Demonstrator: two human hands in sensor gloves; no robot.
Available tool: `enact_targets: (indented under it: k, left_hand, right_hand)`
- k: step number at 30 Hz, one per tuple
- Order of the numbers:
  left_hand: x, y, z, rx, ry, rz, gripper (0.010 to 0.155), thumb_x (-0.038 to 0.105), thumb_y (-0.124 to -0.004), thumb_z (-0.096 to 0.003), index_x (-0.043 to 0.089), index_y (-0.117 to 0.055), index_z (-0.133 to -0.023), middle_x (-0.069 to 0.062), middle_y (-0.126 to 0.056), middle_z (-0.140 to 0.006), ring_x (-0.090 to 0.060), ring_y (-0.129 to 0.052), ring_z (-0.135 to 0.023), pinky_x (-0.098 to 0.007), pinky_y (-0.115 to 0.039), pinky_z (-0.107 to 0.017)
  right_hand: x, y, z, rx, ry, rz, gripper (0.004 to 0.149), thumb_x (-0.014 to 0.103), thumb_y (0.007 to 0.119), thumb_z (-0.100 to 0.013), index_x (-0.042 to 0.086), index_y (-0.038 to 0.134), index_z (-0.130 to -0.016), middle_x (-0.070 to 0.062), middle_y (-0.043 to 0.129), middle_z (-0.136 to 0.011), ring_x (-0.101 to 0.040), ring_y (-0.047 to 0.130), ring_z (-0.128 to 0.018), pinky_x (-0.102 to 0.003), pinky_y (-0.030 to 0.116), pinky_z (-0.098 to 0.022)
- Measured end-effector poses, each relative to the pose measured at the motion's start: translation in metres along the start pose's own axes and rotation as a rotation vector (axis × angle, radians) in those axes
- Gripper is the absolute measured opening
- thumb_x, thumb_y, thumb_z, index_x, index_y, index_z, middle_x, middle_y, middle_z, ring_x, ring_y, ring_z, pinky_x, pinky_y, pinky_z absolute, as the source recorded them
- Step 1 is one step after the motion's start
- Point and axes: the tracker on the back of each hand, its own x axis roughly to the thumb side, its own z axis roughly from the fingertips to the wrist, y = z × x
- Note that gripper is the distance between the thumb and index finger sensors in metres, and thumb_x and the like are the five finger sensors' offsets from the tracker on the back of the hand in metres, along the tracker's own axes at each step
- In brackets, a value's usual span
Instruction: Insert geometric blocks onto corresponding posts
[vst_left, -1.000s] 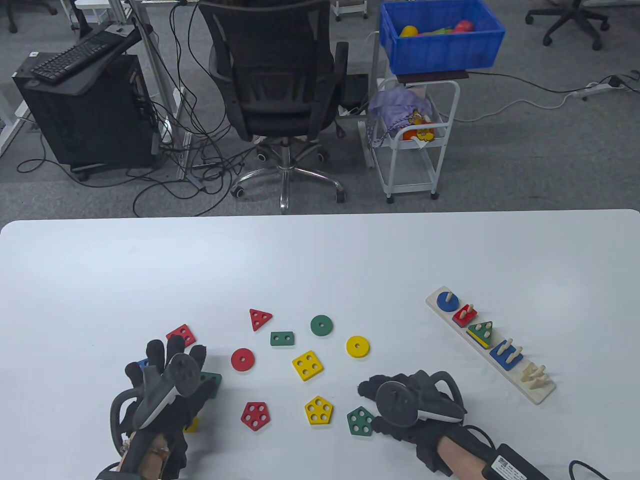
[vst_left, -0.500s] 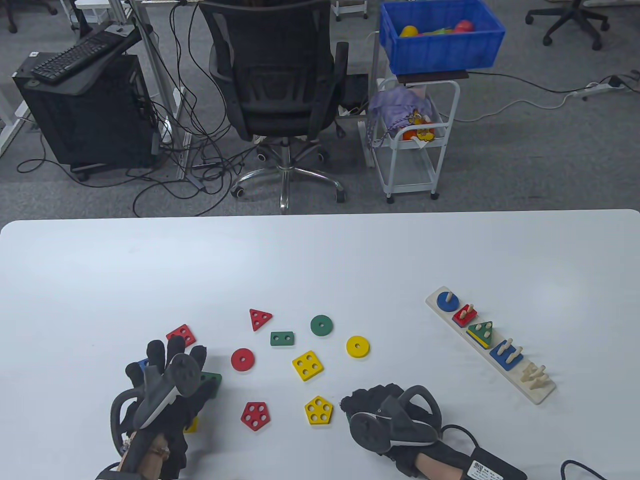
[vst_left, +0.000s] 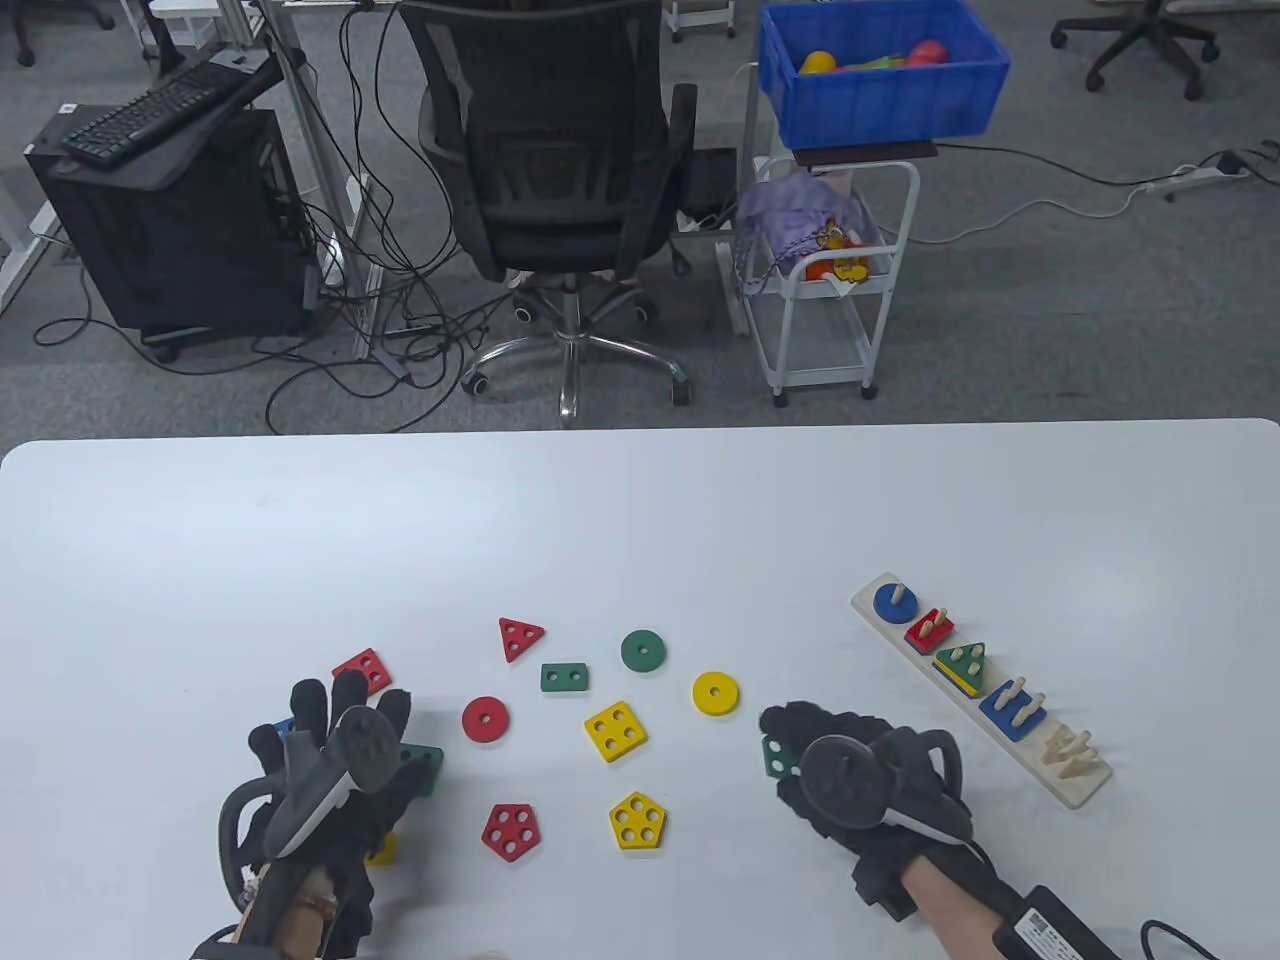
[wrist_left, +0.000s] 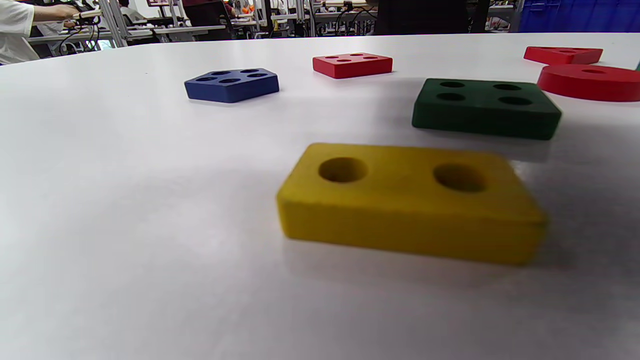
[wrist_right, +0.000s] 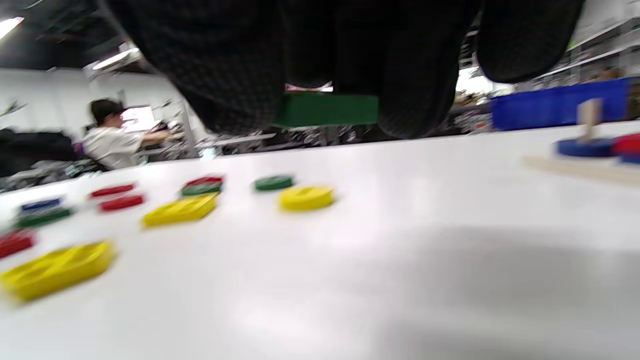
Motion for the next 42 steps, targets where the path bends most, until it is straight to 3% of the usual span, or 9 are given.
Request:
enact_targets:
  k: [5,11,18,28,39,42]
  left_hand:
    - [0.000,0.000,0.000,0.000,0.001,0.000,0.076,0.075,-0.054,-0.0351,0.059,-0.026,-0.105,0.021,-0.001,-0.117,-0.020,0.002,-0.112,-0.060,-0.010,-0.080]
    - [-0.001,0.000,0.000,-0.002,0.005,0.000,0.076,0.075,-0.053,-0.0352,0.059,-0.026,-0.105,0.021,-0.001,-0.117,-0.020,0.002,-0.112,-0.059,-0.010,-0.080]
    - [-0.001,0.000,-0.001,-0.002,0.004,-0.001,0.076,0.075,-0.053,-0.0351,0.059,-0.026,-0.105,0.021,-0.001,-0.117,-0.019,0.002,-0.112,-0.059,-0.010,-0.080]
    - [-0.001,0.000,-0.001,-0.002,0.002,-0.002,0.076,0.075,-0.053,-0.0352,0.059,-0.026,-0.104,0.021,-0.001,-0.117,-0.020,0.002,-0.112,-0.060,-0.010,-0.080]
    - [-0.001,0.000,-0.001,-0.004,0.003,-0.002,0.076,0.075,-0.054,-0.0350,0.059,-0.026,-0.104,0.021,-0.001,-0.117,-0.019,0.002,-0.112,-0.059,-0.010,-0.080]
    - [-0.001,0.000,-0.001,-0.004,0.003,-0.002,0.076,0.075,-0.053,-0.0352,0.059,-0.026,-0.104,0.021,-0.001,-0.117,-0.019,0.002,-0.112,-0.059,-0.010,-0.080]
  right_hand:
    - [-0.049,-0.031,0.007,-0.082,0.196,0.016,0.062,0.036,0.090,-0.040,0.017,0.070,-0.096,-0.017,0.079,-0.096,-0.037,0.093,-0.072,-0.063,0.071,-0.057]
    - [-0.102,-0.056,0.035,-0.134,0.459,-0.008,0.062,0.033,0.091,-0.041,0.016,0.070,-0.097,-0.018,0.077,-0.098,-0.039,0.091,-0.074,-0.065,0.069,-0.059]
    - [-0.152,-0.056,0.065,-0.122,0.693,-0.003,0.061,0.031,0.091,-0.042,0.017,0.069,-0.097,-0.018,0.075,-0.100,-0.040,0.089,-0.076,-0.066,0.066,-0.061]
    - [-0.169,-0.033,0.068,0.009,0.781,0.053,0.061,0.030,0.091,-0.042,0.017,0.069,-0.098,-0.017,0.075,-0.101,-0.039,0.088,-0.079,-0.067,0.063,-0.063]
    - [-0.168,-0.026,0.066,0.057,0.788,0.082,0.063,0.030,0.092,-0.042,0.019,0.067,-0.099,-0.014,0.073,-0.103,-0.041,0.083,-0.086,-0.069,0.060,-0.065]
    - [-0.167,-0.027,0.066,0.082,0.788,0.064,0.067,0.031,0.091,-0.043,0.020,0.063,-0.102,-0.015,0.064,-0.109,-0.044,0.074,-0.093,-0.071,0.057,-0.067]
